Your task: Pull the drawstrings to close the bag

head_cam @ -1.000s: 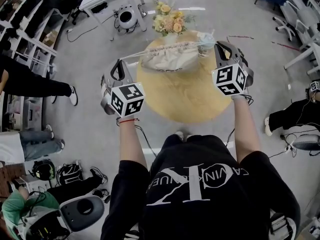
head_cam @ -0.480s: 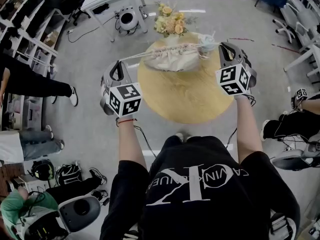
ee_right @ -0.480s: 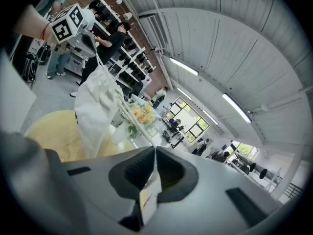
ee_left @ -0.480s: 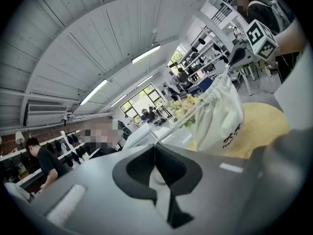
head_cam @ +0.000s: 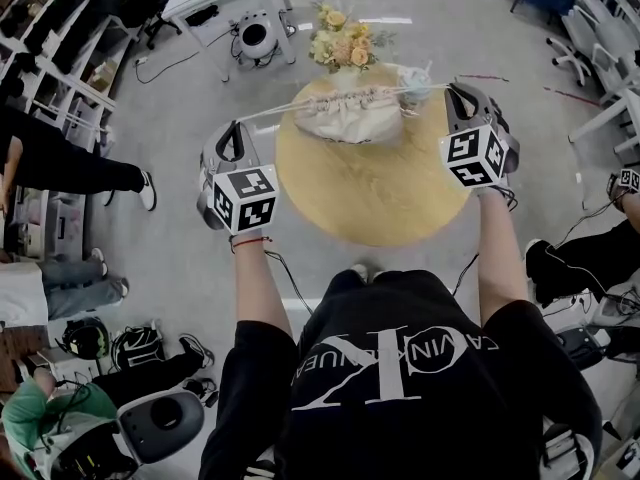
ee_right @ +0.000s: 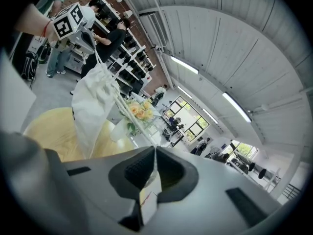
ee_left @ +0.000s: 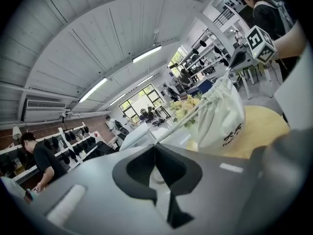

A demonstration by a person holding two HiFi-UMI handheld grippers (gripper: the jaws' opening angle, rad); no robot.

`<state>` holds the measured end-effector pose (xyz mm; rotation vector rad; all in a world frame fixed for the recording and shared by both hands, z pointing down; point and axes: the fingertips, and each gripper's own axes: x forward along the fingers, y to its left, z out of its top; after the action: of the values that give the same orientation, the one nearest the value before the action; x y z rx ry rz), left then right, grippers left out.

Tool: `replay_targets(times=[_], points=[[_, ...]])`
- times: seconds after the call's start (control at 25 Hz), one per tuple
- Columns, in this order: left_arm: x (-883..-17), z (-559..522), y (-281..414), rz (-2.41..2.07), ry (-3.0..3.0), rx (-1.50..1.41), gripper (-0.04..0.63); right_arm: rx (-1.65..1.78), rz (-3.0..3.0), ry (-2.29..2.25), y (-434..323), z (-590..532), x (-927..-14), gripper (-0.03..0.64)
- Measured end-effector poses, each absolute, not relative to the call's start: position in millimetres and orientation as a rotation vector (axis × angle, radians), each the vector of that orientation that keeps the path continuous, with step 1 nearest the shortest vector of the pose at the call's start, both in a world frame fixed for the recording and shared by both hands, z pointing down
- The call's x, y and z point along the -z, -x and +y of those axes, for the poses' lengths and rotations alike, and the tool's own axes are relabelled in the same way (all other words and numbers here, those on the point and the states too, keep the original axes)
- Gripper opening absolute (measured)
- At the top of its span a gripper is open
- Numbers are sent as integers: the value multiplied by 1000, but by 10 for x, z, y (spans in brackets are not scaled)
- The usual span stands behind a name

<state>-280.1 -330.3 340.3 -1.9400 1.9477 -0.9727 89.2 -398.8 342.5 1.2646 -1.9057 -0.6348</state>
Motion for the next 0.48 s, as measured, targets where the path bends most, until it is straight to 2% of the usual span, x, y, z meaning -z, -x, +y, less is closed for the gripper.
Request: replay_targets(times=[0.32, 0.48], points=[[-3408, -3331, 2790, 1983, 1992, 893, 15, 574, -1953, -1309, -903, -3963, -3398, 20], [-3401, -3360, 2739, 2047, 2131, 741, 15, 376, -2141, -1388, -913, -3957, -3410, 20]])
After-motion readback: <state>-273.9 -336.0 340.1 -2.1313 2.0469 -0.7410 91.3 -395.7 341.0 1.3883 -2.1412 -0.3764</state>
